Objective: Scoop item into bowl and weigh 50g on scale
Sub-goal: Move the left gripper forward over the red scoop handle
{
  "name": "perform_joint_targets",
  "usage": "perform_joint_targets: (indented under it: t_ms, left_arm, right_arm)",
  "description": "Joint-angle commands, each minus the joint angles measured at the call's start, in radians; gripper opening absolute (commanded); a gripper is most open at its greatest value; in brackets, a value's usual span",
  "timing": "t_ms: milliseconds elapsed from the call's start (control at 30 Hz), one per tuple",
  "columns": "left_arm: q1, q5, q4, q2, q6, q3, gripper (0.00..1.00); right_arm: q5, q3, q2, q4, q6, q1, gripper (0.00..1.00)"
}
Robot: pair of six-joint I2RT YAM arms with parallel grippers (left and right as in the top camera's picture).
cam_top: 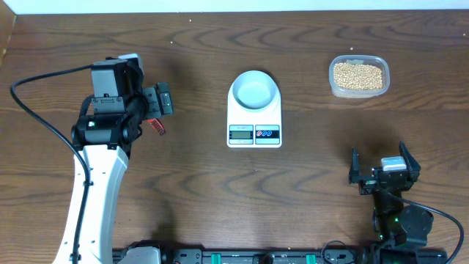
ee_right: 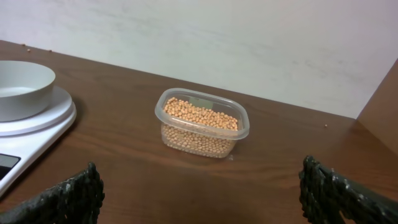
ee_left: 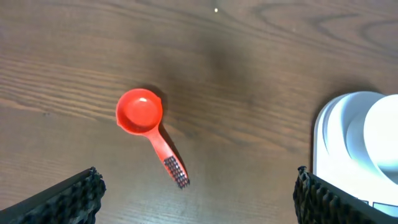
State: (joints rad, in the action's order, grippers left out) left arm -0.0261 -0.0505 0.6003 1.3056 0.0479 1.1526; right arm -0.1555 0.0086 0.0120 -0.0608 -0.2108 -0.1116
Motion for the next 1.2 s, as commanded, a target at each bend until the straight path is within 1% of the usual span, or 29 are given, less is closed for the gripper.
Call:
perform_joint_targets:
  t_ms: [0, 133, 233, 300, 367, 700, 733, 767, 800, 1167]
  left_arm:
    - [-0.003, -0.009, -0.021, 0.003, -0.005, 0.022, 0.99]
    - [-0.004, -0.008, -0.069, 0.011, -0.005, 0.022, 0.99]
    - [-0.004, 0.014, -0.113, 0.031, -0.005, 0.022, 0.99]
    - [-0.004, 0.014, -0.144, 0.047, -0.005, 0.022, 0.99]
    - [-0.003, 0.013, -0.172, 0.067, -0.001, 0.022, 0.99]
    - [-0.004, 0.014, -0.191, 0.099, 0.010, 0.022, 0.99]
    - [-0.004, 0.014, -0.191, 0.099, 0.010, 0.022, 0.99]
    - [-0.004, 0.014, -0.190, 0.099, 0.010, 0.022, 0.99]
    - [-0.003, 0.014, -0.190, 0.099, 0.010, 0.022, 0.99]
    - [-0.004, 0.018, -0.192, 0.099, 0.010, 0.022, 0.99]
  right_arm:
    - [0.008, -0.003, -0.005, -0.002, 0.016, 0.008, 0.99]
    - [0.010, -0.003, -0.005, -0.002, 0.013, 0.008, 0.99]
    - [0.095, -0.003, -0.005, -0.005, -0.060, 0.008, 0.99]
    - [0.135, -0.003, -0.005, -0.013, -0.071, 0.008, 0.99]
    - [0.135, -0.003, -0.005, -0.013, -0.071, 0.008, 0.99]
    - [0.134, -0.003, -0.005, -0.013, -0.058, 0.008, 0.99]
    - [0.134, -0.003, -0.005, -0.013, -0.058, 0.008, 0.96]
    - [0.134, -0.003, -0.005, -0.013, -0.058, 0.008, 0.86]
    - [0.134, -0.003, -0.005, -0.013, -0.058, 0.008, 0.99]
    - [0.134, -0.003, -0.005, -0.013, -0.052, 0.008, 0.99]
